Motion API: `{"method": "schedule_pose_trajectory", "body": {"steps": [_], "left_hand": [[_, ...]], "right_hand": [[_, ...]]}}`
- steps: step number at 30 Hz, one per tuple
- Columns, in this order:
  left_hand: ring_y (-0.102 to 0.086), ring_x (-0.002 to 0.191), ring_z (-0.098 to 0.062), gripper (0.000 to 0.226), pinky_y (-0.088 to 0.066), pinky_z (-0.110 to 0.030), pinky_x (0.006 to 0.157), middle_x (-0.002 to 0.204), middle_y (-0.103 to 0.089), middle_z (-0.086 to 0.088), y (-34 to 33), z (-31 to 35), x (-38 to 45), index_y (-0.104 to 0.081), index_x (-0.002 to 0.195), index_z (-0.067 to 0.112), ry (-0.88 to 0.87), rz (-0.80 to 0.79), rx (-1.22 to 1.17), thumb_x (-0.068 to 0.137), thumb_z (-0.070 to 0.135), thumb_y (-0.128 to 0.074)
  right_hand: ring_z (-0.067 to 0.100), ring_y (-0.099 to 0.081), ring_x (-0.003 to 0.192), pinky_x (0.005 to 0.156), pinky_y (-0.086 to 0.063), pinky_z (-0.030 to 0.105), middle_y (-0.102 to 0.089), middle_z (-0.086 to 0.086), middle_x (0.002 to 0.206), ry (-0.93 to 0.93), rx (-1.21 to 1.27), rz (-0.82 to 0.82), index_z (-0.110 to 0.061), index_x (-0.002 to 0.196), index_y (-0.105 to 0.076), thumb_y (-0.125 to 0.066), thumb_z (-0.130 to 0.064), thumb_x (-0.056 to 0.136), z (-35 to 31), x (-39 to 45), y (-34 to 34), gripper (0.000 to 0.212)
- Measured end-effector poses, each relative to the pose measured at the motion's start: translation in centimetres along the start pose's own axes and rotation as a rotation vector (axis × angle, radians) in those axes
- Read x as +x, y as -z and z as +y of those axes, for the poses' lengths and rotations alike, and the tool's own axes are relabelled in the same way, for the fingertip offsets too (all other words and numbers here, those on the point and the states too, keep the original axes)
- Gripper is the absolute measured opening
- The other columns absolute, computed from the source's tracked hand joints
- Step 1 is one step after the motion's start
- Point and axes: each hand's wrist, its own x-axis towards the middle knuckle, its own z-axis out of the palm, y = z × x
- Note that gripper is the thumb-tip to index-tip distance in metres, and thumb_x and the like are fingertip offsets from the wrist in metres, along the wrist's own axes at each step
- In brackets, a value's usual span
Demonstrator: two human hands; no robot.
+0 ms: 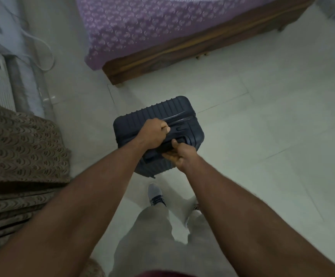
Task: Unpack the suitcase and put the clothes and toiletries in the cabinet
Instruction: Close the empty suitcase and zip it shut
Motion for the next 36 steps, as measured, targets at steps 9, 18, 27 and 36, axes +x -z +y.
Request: {"method": "schedule_pose_trajectory", "body": {"steps": [9,18,27,36], "left_hand": [[-0.069,0.087,-0.028,0.027,-0.057,-0.040,0.082,0.094,-0.075,-0.015,-1.4,19.4,-4.0,-0.074,0.093,-0.002,-0.285,-0.191,0.165,0.103,0.017,-0.057],[-0.065,0.080,-0.017,0.038,-0.054,-0.031,0.078,0.088,-0.074,-0.006,-14.5,39.6,-6.1,-0.060,0.064,0.018,-0.583,-0.283,0.321,0.102,0.016,-0.058],[-0.070,0.087,-0.019,0.029,-0.060,-0.043,0.084,0.092,-0.077,-0.002,-32.5,61.7,-9.5,-0.076,0.083,0.010,-0.839,-0.376,0.473,0.099,0.022,-0.055],[-0.065,0.081,-0.016,0.032,-0.058,-0.040,0.079,0.084,-0.072,0.006,-52.5,81.7,-12.7,-0.070,0.074,0.020,-1.102,-0.509,0.567,0.101,0.025,-0.052]], "right_hand": [[0.041,-0.067,0.105,0.079,-0.059,0.052,-0.069,0.020,0.105,0.156,0.245,0.104,0.003,0.112,-0.064,-0.060,-0.003,0.103,-5.5,-12.7,11.3,0.012],[0.041,-0.071,0.104,0.071,-0.064,0.051,-0.073,0.021,0.112,0.299,0.507,0.171,-0.002,0.110,-0.067,-0.061,-0.003,0.103,-10.3,-19.6,31.3,0.010],[0.041,-0.072,0.102,0.083,-0.062,0.058,-0.072,0.023,0.114,0.454,0.756,0.268,-0.001,0.116,-0.065,-0.060,0.000,0.102,-15.0,-26.5,56.2,0.015],[0.041,-0.070,0.104,0.077,-0.062,0.056,-0.071,0.022,0.118,0.561,1.042,0.428,0.001,0.126,-0.063,-0.058,0.003,0.102,-19.1,-30.7,80.9,0.024]]}}
